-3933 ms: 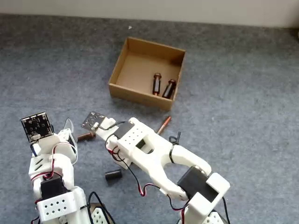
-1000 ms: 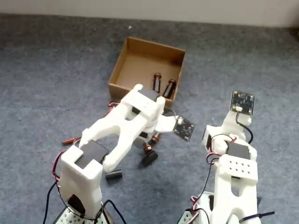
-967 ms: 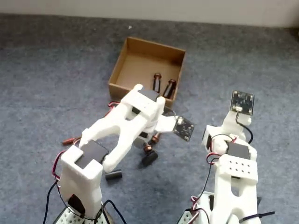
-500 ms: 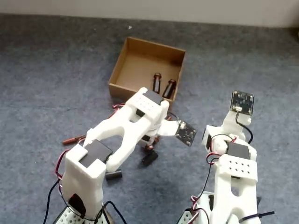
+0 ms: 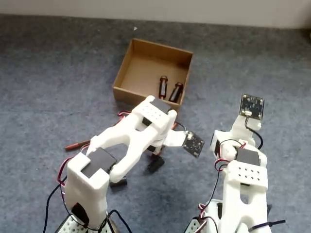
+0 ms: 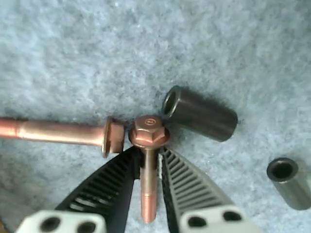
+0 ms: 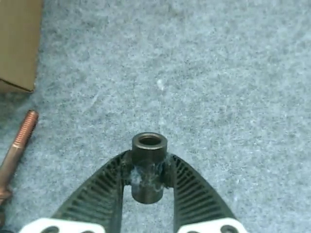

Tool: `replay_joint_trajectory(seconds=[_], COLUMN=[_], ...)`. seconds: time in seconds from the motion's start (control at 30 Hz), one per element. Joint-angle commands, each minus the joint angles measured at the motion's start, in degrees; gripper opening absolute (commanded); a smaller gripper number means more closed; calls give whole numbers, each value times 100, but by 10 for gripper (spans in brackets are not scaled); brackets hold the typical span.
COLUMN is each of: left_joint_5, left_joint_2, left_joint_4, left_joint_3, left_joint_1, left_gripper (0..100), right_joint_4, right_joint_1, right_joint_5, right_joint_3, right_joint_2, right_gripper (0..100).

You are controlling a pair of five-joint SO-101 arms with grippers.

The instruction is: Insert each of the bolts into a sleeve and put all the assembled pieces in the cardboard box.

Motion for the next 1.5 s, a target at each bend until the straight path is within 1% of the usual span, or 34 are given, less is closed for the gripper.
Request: replay_joint_trajectory(seconds=[0.0,0.13,0.23,0.33,0.4,0.5,0.6,0.67,0.77,0.87,0.93,0.97,1.07,1.2,1.37,1.47], left_joint_5=[360,747,1284,1934,2505,3596,4905,5495,5723,5723,5741,5864,6611,7455,8545,9029], left_joint_2=[-523,-1481,-2299,-3037,-3512,-4048,-4435,-4620,-4910,-5244,-5516,-5684,-6273,-7160,-8145,-8673], left_joint_4=[176,457,457,448,448,448,448,448,448,413,185,26,-712,-1530,-2224,-2629], left_joint_3=[84,391,664,910,1007,1033,1103,1112,1174,1270,1464,1613,2211,2914,3345,3618], left_joint_1=[57,92,66,57,57,48,-145,-295,-462,-576,-602,-690,-910,-1138,-1376,-1420], left_gripper=[27,5,6,6,6,6,6,6,6,6,6,6,6,6,6,6], right_joint_4=[-119,-119,-119,-110,-110,-101,224,356,453,426,418,418,418,409,409,409], right_joint_1=[48,31,-171,-488,-620,-760,-884,-1033,-1226,-1297,-1481,-1613,-2079,-2466,-3099,-3336], right_joint_5=[-44,-44,-44,-53,-53,-53,-53,-53,-123,-703,-1064,-1169,-1266,-1231,-1213,-1213], right_joint_3=[-84,-92,-92,-48,-48,-22,-31,-31,-31,-31,-31,-31,-31,-31,-22,-13], right_joint_2=[-180,-189,-330,-892,-1429,-2158,-2668,-2923,-3204,-3398,-3495,-3521,-3609,-3758,-3934,-4127], right_gripper=[5,5,5,5,5,5,5,5,5,9,10,10,10,10,5,5])
